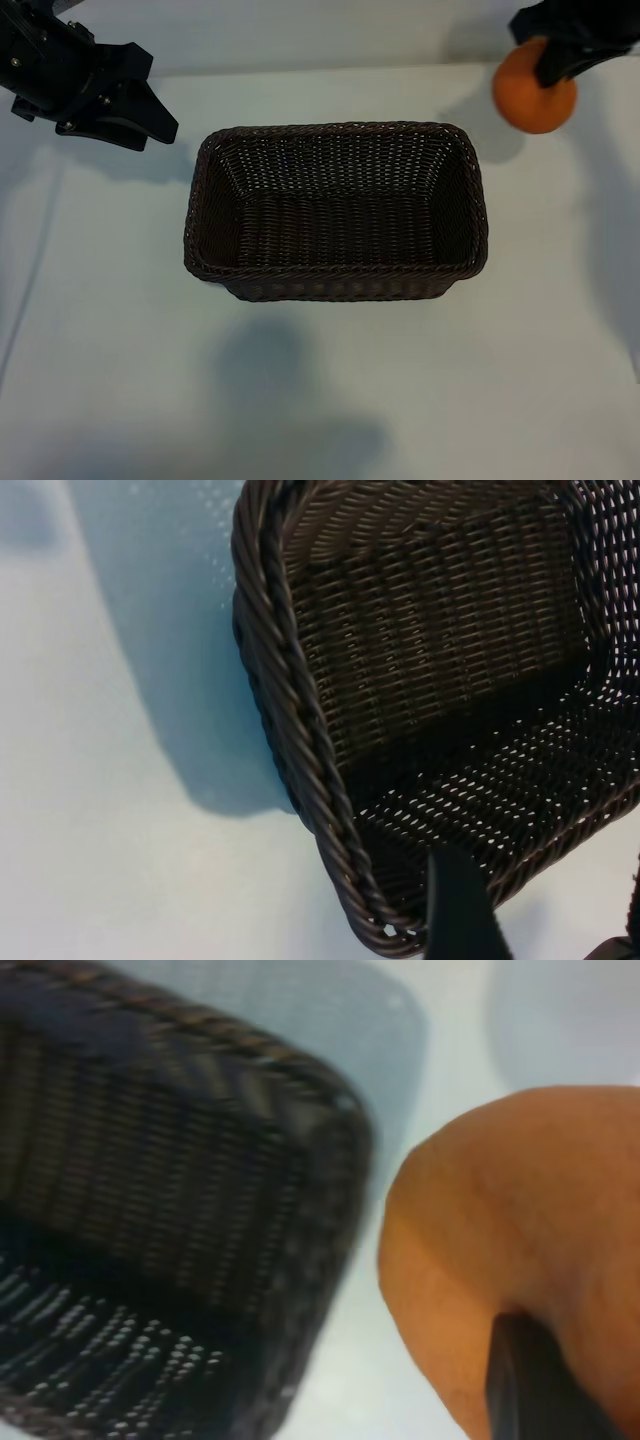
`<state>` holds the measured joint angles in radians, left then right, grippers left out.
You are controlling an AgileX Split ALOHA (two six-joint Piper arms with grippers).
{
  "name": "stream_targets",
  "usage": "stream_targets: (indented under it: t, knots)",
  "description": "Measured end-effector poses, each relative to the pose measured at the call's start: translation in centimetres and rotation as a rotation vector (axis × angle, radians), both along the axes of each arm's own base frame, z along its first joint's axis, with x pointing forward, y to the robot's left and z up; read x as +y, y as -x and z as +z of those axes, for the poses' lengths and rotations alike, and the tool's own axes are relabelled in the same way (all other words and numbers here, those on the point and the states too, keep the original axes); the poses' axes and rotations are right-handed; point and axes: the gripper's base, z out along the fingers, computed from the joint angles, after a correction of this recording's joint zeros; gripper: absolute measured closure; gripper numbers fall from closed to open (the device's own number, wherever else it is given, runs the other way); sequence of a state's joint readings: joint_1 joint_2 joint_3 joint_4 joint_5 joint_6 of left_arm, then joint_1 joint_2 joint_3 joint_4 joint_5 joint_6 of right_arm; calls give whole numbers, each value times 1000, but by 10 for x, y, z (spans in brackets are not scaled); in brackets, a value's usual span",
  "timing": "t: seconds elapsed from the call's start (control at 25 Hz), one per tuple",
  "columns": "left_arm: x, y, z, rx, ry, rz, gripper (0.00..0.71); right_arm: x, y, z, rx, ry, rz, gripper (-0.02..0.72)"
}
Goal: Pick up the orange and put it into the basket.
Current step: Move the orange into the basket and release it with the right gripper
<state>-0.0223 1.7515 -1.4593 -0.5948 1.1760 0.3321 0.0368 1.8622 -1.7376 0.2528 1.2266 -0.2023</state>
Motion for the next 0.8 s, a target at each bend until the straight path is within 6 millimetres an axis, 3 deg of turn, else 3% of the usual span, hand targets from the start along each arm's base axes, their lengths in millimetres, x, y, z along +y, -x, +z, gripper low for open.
stream_targets:
  t: [0.4, 0.8]
  knots:
    - [0, 0, 0, -1, 0, -1, 265, 66, 11, 2, 8, -76, 151, 631]
    - [0, 0, 0, -2, 0, -3, 265, 114, 27, 4, 20, -141, 272, 631]
